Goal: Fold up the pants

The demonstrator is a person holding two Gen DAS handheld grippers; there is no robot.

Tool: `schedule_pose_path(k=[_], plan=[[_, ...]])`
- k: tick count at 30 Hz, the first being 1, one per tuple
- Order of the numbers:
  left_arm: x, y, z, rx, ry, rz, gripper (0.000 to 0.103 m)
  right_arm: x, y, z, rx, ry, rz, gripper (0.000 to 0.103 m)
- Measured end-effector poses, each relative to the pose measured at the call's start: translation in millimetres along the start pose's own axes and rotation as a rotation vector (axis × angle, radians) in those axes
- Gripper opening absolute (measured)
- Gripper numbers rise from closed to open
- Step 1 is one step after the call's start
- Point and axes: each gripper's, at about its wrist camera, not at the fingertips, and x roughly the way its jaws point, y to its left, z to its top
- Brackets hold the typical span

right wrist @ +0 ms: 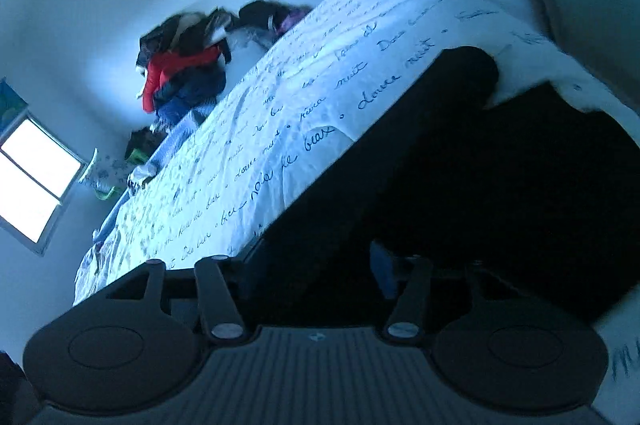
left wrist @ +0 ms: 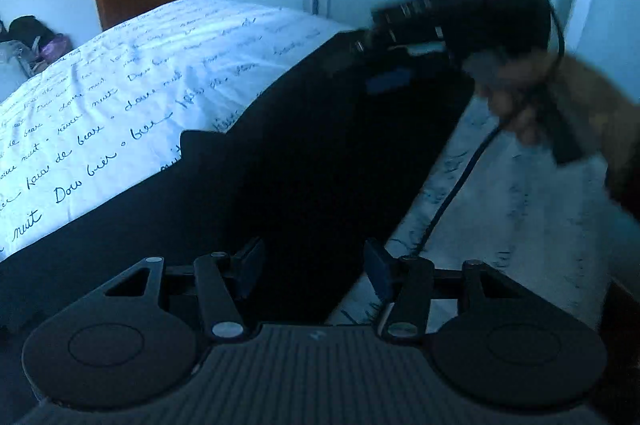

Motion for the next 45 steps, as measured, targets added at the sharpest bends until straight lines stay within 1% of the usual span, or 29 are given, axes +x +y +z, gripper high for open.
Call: schedule_pose_path(k=[3,7,9,10,12,13,16,17,18,21,24,27,29,30,32,36,38,41,45], plan=[[11,3,-4,-0.019,0.020,0.031,0.055,19,15,17,-0.031,0.034,-0.007,0.059],[17,1,-8,-0.018,0.008,0.057,0.055,43,35,41,-0.088,0.066,0.008,0.059],[19,3,-9,-0.041,0.003,0.054,0.053,53,41,50,-0.109,0.081,0.045,0.065],[20,6,-10,-0.062,0.002,0.051,0.051,57,41,54,-0.111,0.073,0.041,0.067],[19,11,-12,-0.099,-0.003,0.047,0.046,60,40,59,-0.099,0.041,-0.016,0.067],[18,14,-11,-0.117,-0.006,0.047,0.043,55,39,59,-0.088,0.010,-0.017,0.067],[18,22,-10,-0.171,-0.015,0.034,0.038,25,25,53,-0.033,-0.108,0.060,0.067],[18,24,-10,-0.185,-0.018,0.028,0.037,16,17,50,0.006,-0.140,0.061,0.067],[18,25,-9,-0.194,-0.020,0.025,0.036,11,10,49,0.035,-0.154,0.054,0.069],[16,26,-9,-0.202,-0.026,0.026,0.036,6,-13,47,0.124,-0.152,0.052,0.069],[13,28,-10,-0.213,-0.028,0.027,0.036,9,-34,50,0.201,-0.167,0.080,0.069],[13,30,-9,-0.231,-0.022,0.022,0.036,19,-44,53,0.244,-0.214,0.036,0.069],[13,29,-8,-0.232,-0.020,0.024,0.036,29,-50,55,0.261,-0.196,0.018,0.067],[13,28,-8,-0.227,-0.019,0.028,0.037,32,-51,56,0.266,-0.182,0.000,0.067],[15,27,-8,-0.218,-0.019,0.035,0.038,35,-47,58,0.251,-0.178,0.011,0.069],[17,26,-6,-0.228,-0.020,0.038,0.038,28,-48,59,0.260,-0.215,0.129,0.069],[18,26,-6,-0.231,-0.021,0.039,0.038,29,-50,59,0.266,-0.213,0.151,0.069],[18,24,-7,-0.222,-0.022,0.048,0.038,36,-50,62,0.246,-0.202,0.136,0.069],[19,19,-6,-0.208,-0.021,0.064,0.038,49,-51,70,0.247,-0.212,0.101,0.067]])
